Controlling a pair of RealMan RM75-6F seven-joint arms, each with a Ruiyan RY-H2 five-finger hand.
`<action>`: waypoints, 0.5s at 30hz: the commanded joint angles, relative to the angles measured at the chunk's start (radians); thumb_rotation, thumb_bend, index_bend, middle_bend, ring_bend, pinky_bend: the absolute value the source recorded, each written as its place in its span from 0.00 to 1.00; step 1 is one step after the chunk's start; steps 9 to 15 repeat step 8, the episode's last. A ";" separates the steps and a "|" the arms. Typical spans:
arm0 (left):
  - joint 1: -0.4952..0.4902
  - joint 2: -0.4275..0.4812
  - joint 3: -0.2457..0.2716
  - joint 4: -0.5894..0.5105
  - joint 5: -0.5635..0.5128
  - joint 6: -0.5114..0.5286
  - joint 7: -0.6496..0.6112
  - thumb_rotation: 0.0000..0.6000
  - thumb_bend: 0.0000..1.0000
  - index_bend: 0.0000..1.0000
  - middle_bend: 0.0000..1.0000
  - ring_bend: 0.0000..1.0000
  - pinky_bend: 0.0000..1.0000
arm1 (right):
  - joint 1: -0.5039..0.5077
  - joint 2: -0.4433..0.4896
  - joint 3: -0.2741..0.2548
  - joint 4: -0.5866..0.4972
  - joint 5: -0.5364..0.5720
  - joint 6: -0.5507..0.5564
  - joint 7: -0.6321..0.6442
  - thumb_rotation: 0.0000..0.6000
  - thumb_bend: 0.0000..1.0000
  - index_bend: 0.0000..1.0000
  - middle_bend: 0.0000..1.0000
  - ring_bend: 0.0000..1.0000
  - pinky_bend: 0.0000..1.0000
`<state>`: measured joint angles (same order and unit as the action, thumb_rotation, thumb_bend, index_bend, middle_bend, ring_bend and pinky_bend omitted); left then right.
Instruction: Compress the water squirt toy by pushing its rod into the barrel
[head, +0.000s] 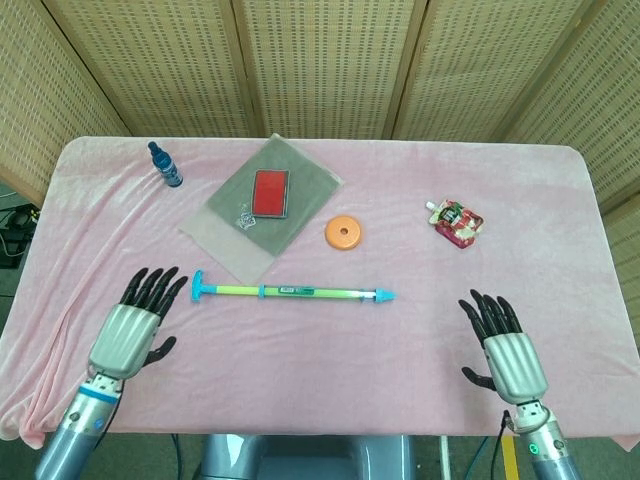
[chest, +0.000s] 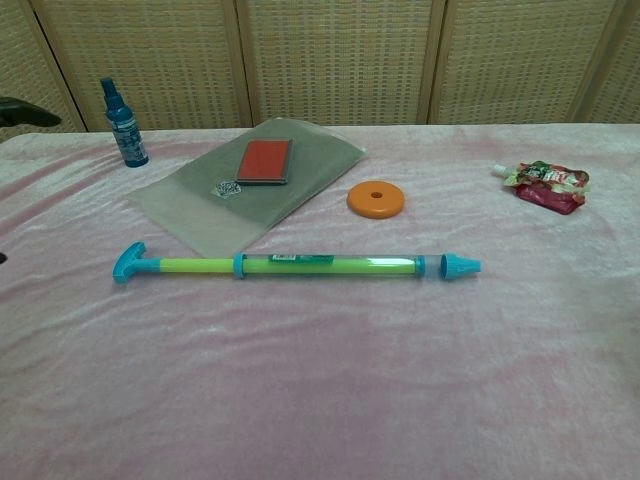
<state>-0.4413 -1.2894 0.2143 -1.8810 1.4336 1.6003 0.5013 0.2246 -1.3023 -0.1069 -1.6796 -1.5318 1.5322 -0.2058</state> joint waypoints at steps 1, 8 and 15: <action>0.073 0.014 0.035 0.058 0.061 0.063 -0.056 1.00 0.25 0.01 0.00 0.00 0.00 | -0.035 0.010 -0.014 0.047 -0.032 0.036 0.044 1.00 0.22 0.07 0.00 0.00 0.00; 0.142 0.012 0.028 0.120 0.099 0.094 -0.095 1.00 0.18 0.00 0.00 0.00 0.00 | -0.057 0.013 0.004 0.079 -0.045 0.049 0.077 1.00 0.21 0.05 0.00 0.00 0.00; 0.142 0.012 0.028 0.120 0.099 0.094 -0.095 1.00 0.18 0.00 0.00 0.00 0.00 | -0.057 0.013 0.004 0.079 -0.045 0.049 0.077 1.00 0.21 0.05 0.00 0.00 0.00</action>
